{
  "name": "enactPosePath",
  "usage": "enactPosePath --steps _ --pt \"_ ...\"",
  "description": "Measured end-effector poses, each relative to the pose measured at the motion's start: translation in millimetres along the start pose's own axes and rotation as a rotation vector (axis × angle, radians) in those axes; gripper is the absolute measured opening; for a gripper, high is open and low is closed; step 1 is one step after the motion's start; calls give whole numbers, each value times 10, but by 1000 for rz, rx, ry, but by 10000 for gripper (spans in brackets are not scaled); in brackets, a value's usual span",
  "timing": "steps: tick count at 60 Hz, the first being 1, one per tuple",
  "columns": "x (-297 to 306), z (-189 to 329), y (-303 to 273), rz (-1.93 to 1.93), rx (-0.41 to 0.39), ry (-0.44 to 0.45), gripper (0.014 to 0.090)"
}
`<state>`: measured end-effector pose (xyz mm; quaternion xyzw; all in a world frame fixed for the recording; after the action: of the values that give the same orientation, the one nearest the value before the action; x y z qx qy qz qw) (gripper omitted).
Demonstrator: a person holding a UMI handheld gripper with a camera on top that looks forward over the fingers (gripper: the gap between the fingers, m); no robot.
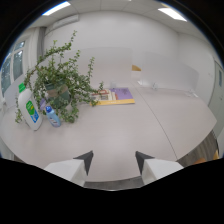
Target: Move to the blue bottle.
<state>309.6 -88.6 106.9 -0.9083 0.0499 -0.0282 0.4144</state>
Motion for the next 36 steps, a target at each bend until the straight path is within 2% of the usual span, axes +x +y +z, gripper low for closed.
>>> enactPosePath --steps 19,36 --pt "-394 -155 207 -7 -16 20 843" --pt "-1404 -370 438 -1 -25 17 845"
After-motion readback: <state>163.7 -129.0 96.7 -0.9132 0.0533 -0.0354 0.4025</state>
